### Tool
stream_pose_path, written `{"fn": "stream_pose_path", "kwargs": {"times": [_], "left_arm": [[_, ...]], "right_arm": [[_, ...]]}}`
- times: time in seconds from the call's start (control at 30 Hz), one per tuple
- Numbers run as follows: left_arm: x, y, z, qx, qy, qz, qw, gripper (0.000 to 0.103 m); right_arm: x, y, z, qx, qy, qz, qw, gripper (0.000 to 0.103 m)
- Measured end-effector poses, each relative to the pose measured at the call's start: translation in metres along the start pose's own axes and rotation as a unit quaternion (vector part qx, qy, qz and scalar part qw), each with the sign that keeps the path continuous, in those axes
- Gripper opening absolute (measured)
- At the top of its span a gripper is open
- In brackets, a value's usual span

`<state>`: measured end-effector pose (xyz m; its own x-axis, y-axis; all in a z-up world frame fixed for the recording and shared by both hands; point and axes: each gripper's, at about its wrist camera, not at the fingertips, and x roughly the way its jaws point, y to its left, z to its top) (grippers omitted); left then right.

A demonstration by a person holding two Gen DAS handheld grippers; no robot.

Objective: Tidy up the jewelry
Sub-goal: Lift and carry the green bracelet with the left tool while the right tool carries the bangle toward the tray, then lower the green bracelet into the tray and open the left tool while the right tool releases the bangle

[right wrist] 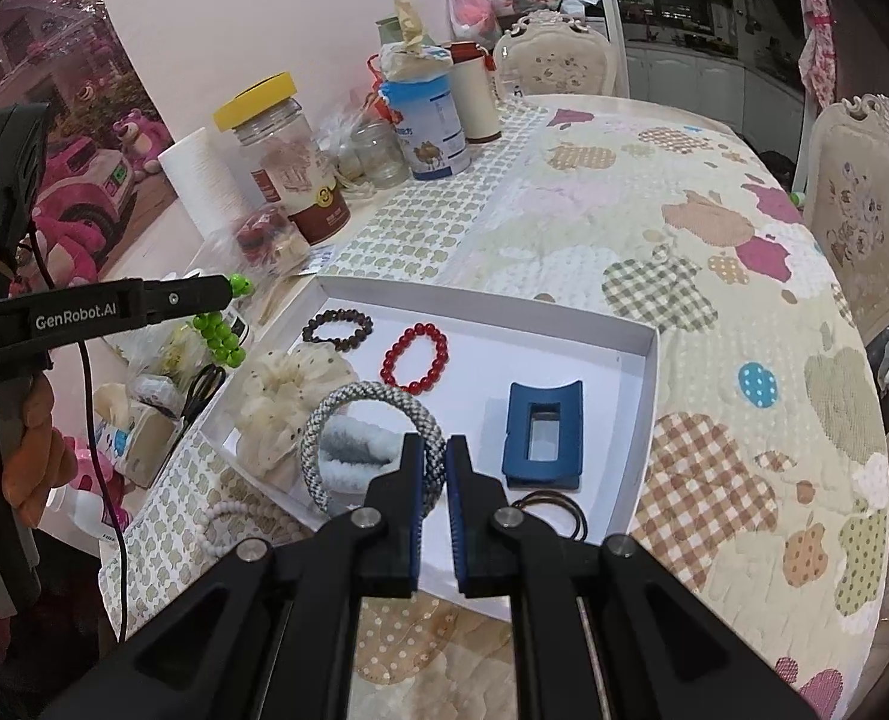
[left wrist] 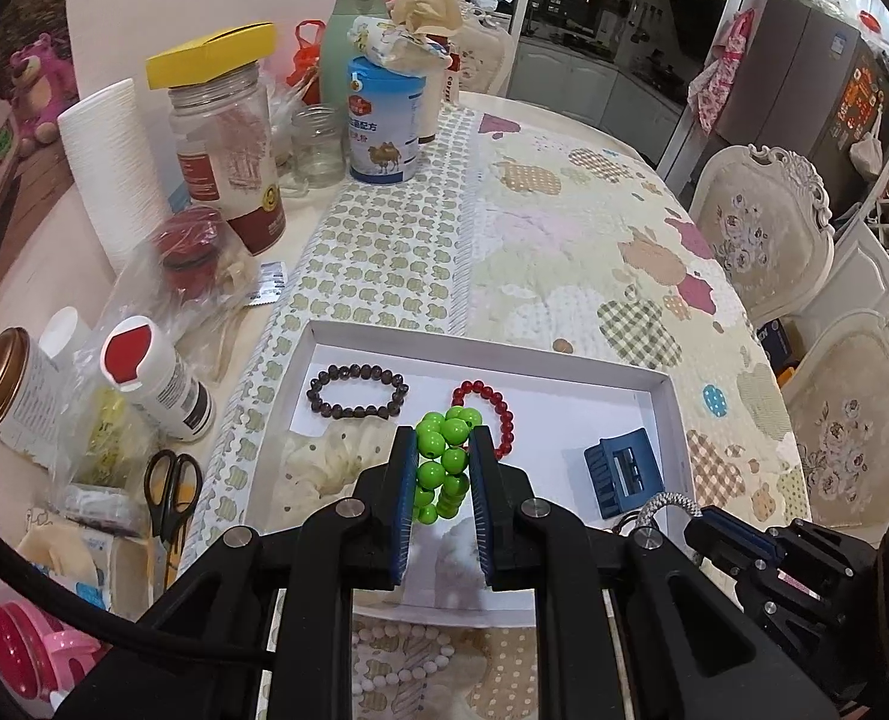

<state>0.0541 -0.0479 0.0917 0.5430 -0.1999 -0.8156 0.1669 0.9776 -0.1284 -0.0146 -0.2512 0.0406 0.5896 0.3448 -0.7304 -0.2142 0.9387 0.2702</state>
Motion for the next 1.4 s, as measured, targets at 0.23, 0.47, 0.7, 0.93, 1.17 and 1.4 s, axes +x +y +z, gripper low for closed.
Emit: {"fn": "stream_pose_path", "kwargs": {"times": [0.23, 0.47, 0.7, 0.93, 1.17, 1.4], "left_arm": [[0.007, -0.001, 0.002, 0.0, 0.005, 0.0, 1.0, 0.016], [0.011, -0.003, 0.003, 0.0, 0.007, 0.0, 1.0, 0.016], [0.022, -0.005, 0.009, -0.004, 0.015, -0.005, 0.9999, 0.016], [0.042, -0.006, 0.013, -0.007, 0.029, -0.009, 0.9995, 0.016], [0.073, -0.003, 0.018, -0.013, 0.047, 0.0, 0.9988, 0.016], [0.101, 0.004, 0.021, -0.02, 0.065, 0.005, 0.9977, 0.016]], "right_arm": [[0.003, -0.006, 0.005, 0.006, 0.0, -0.001, 1.0, 0.007], [0.005, -0.01, 0.008, 0.008, 0.002, -0.002, 1.0, 0.007], [0.012, -0.016, 0.017, 0.01, 0.004, -0.005, 1.0, 0.007], [0.03, -0.024, 0.024, 0.014, 0.019, -0.011, 1.0, 0.007], [0.055, -0.029, 0.034, 0.009, 0.035, -0.015, 0.999, 0.007], [0.082, -0.029, 0.048, -0.006, 0.052, -0.018, 0.998, 0.007]]}}
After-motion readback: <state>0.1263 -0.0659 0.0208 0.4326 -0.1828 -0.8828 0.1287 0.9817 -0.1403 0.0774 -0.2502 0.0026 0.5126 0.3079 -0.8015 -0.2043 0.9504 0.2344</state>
